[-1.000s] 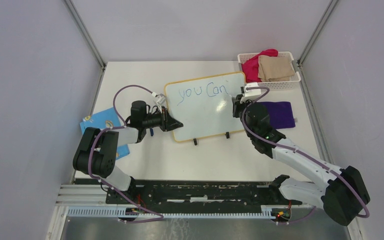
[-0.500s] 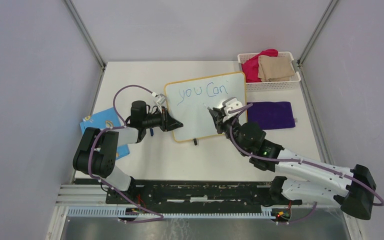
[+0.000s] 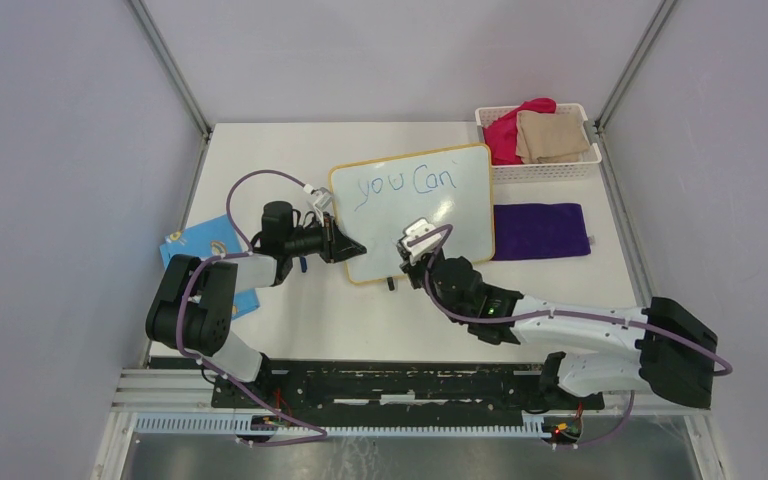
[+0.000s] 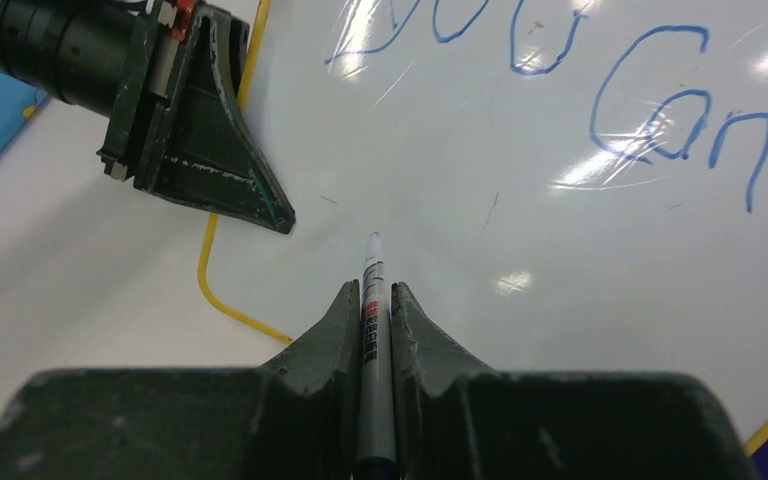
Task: Write a sentence on the whiteboard
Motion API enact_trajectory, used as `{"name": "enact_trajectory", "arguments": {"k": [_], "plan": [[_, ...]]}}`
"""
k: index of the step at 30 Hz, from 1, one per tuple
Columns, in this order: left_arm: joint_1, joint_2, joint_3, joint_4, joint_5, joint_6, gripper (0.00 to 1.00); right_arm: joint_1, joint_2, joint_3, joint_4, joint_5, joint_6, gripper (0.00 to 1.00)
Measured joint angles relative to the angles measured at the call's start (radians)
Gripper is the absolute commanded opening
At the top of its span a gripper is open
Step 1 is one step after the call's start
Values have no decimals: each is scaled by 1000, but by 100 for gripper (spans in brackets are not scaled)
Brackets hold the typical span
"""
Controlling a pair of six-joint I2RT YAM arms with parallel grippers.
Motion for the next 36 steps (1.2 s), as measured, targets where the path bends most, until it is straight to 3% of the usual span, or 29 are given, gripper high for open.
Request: {"name": "enact_trajectory", "arguments": {"k": [17, 36], "plan": [[-5, 4, 6, -3, -4, 0, 2, 34, 133, -5, 124, 33, 21, 0], [-13, 4, 9, -3, -10, 0, 2, 24, 158, -4, 194, 33, 78, 0]]}}
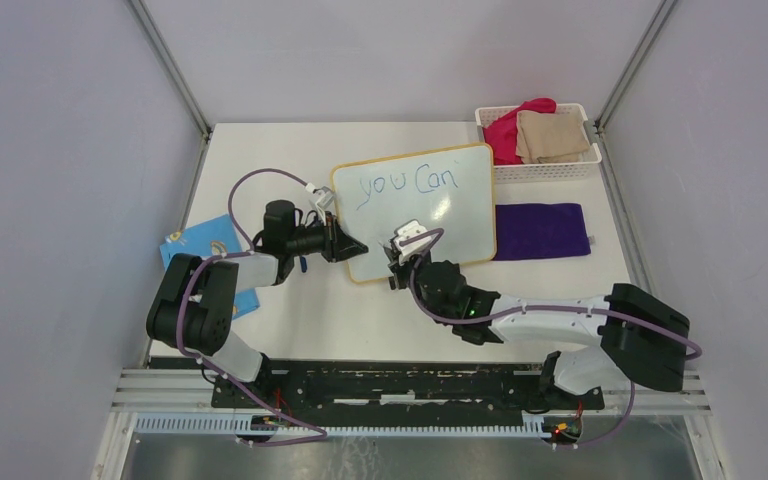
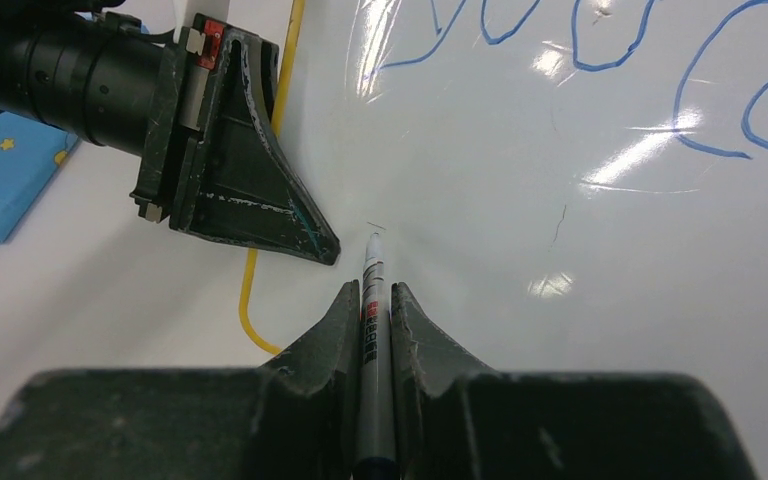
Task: Write a sentence on the whiteboard
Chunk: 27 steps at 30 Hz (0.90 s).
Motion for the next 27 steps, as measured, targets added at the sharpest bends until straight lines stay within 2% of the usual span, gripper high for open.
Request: {"name": "enact_trajectory", "arguments": {"k": [14, 20, 27], "plan": [[-8, 0, 5, -6, -12, 1, 2, -32, 50, 15, -7, 69, 26, 0], [-8, 0, 6, -8, -13, 3, 2, -85, 50, 42, -14, 63, 30, 0], [-9, 1, 8, -10, -13, 14, 2, -93, 50, 53, -8, 36, 28, 0]]}}
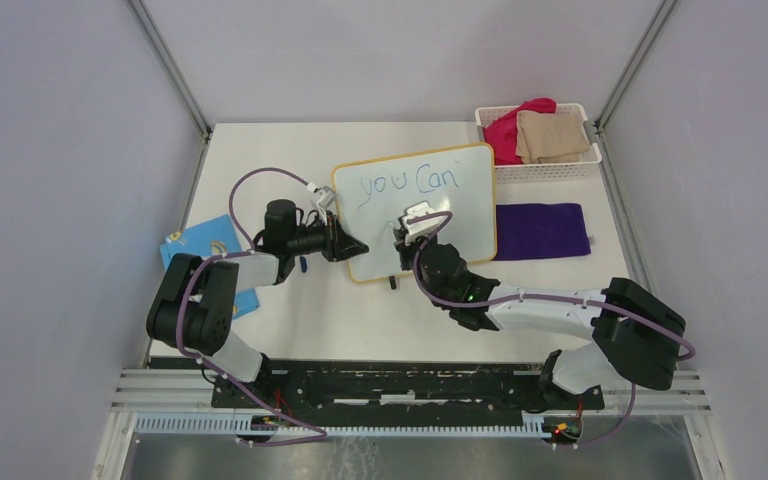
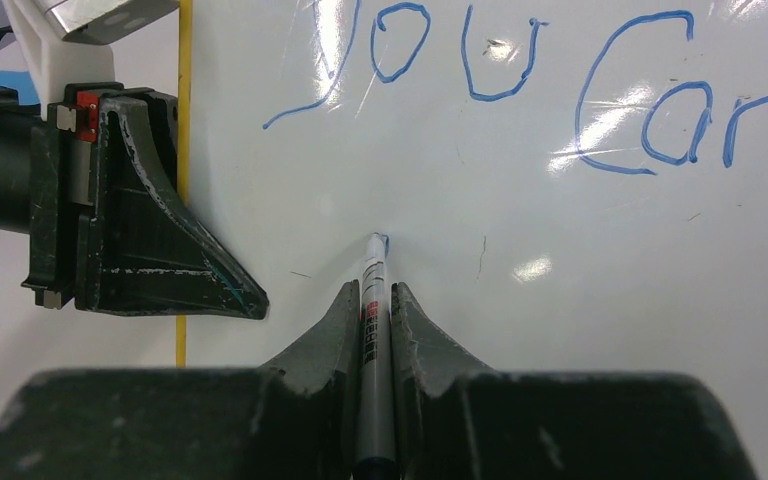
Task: Write a sentence on the whiteboard
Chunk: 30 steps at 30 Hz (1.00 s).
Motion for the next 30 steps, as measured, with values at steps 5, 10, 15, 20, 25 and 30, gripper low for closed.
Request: {"name": "enact_trajectory", "arguments": {"k": [5, 10, 15, 20, 25, 30], "plan": [[0, 0, 1, -2, 0, 0, 2, -5, 2, 6, -1, -3, 0, 0], [0, 1, 1, -4, -1, 0, 2, -13, 11, 11, -3, -5, 8, 0], [0, 1, 2, -5, -2, 0, 2, -15, 11, 8, -2, -3, 23, 0], [0, 1, 2, -5, -2, 0, 2, -14, -2, -27, 7, -21, 42, 0], [-1, 1, 3, -6, -3, 0, 2, -14, -32, -90, 8, -47, 61, 0], [-1, 1, 3, -6, -4, 2, 2, -7, -51, -144, 7, -68, 81, 0]]}}
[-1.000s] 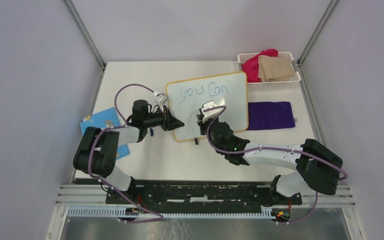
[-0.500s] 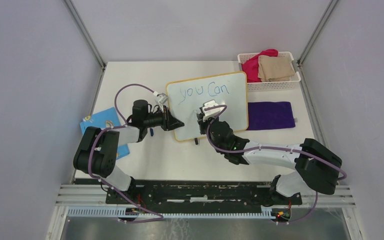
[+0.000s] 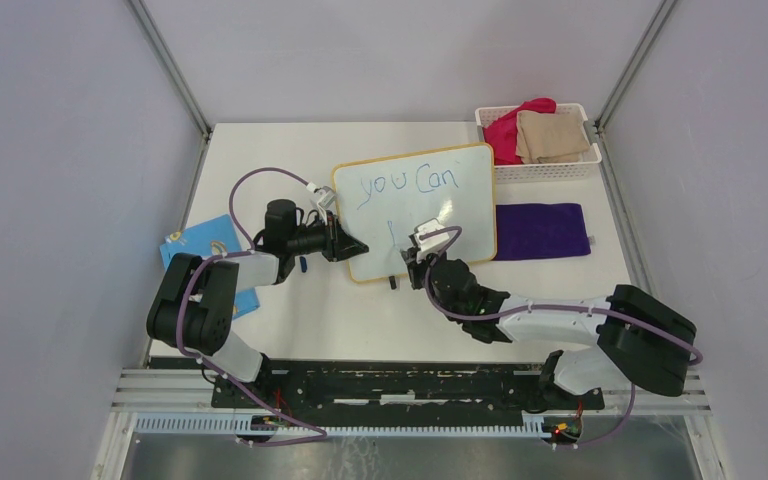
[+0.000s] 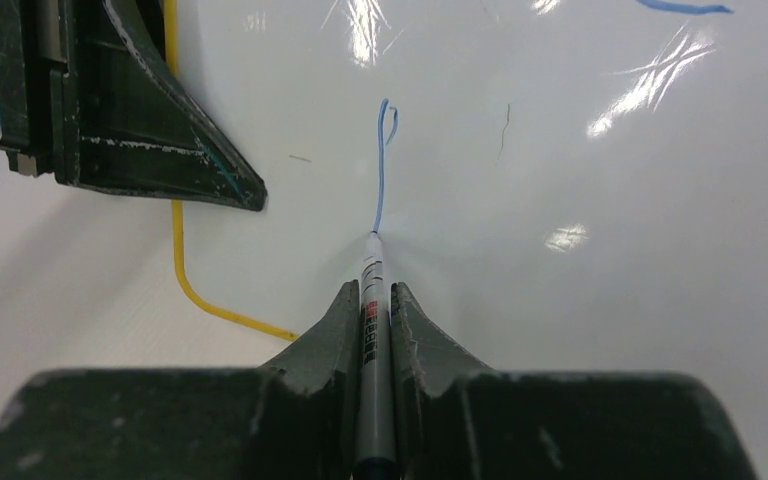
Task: Write a sentence on the whiteboard
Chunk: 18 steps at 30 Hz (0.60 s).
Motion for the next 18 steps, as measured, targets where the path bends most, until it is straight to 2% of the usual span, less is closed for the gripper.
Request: {"name": "enact_trajectory", "arguments": {"k": [11, 18], "plan": [[-3, 0, 4, -3, -4, 7, 2, 12, -5, -25, -16, -13, 16, 0], [-8, 2, 8, -4, -7, 7, 2, 11, 11, 49, -64, 5, -18, 0]]}}
